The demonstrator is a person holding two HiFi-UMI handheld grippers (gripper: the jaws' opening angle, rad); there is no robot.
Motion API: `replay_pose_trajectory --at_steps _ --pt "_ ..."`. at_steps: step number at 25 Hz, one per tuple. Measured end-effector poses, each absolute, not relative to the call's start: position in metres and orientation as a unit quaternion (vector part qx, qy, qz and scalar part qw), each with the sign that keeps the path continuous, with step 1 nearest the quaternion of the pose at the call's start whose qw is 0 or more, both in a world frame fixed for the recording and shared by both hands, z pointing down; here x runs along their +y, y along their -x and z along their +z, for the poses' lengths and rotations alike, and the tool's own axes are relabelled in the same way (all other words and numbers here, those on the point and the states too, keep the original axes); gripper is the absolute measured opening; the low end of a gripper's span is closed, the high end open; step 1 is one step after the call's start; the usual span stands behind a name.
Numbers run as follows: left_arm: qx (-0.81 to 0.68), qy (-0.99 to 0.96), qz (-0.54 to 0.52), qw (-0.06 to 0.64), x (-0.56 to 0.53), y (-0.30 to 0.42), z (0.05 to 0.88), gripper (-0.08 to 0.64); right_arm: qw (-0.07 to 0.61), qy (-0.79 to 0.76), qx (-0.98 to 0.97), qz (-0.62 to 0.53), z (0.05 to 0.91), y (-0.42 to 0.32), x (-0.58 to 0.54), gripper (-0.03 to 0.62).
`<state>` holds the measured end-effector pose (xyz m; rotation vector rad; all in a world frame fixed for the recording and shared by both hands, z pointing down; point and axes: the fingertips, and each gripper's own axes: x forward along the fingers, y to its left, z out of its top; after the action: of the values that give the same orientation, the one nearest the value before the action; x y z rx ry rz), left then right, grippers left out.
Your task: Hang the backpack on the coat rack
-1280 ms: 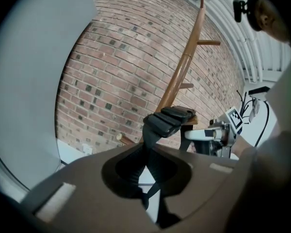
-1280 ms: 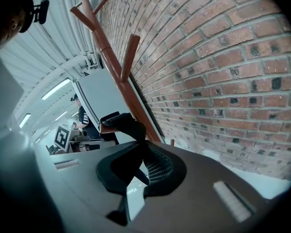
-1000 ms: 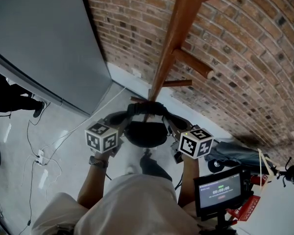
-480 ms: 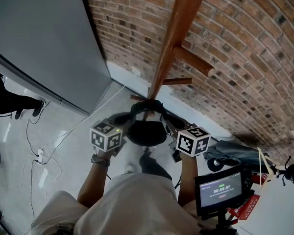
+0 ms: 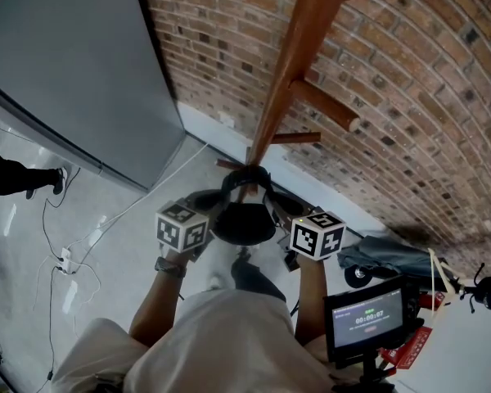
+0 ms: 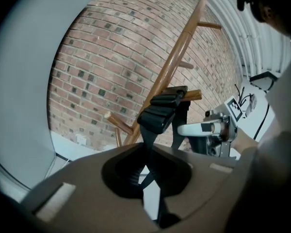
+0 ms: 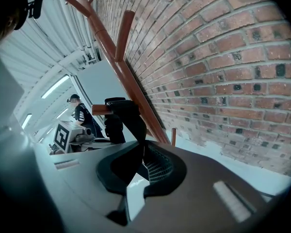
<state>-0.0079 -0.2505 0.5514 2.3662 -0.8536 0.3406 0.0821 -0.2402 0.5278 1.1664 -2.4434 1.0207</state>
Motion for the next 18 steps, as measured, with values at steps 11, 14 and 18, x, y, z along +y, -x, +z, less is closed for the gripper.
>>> replay_pose_trajectory --at_steps 11,14,18 --pt "-0.307 -0.891 0.138 0.303 -0.249 -0.002 0.565 0.006 0.13 -0.393 -0.836 0.359 0.537 -0.073 -0.243 0.009" --pt "-0.301 -0.892 0.142 0.305 -0.249 -0.005 0.568 0.006 0.131 -0.393 -0.835 0.361 0.538 -0.072 -0.246 0.009" --pt "-0.294 -0.895 0.154 0.299 -0.25 -0.009 0.573 0.006 0.133 -0.391 -0.836 0.362 0.539 -0.07 -0.249 0.014"
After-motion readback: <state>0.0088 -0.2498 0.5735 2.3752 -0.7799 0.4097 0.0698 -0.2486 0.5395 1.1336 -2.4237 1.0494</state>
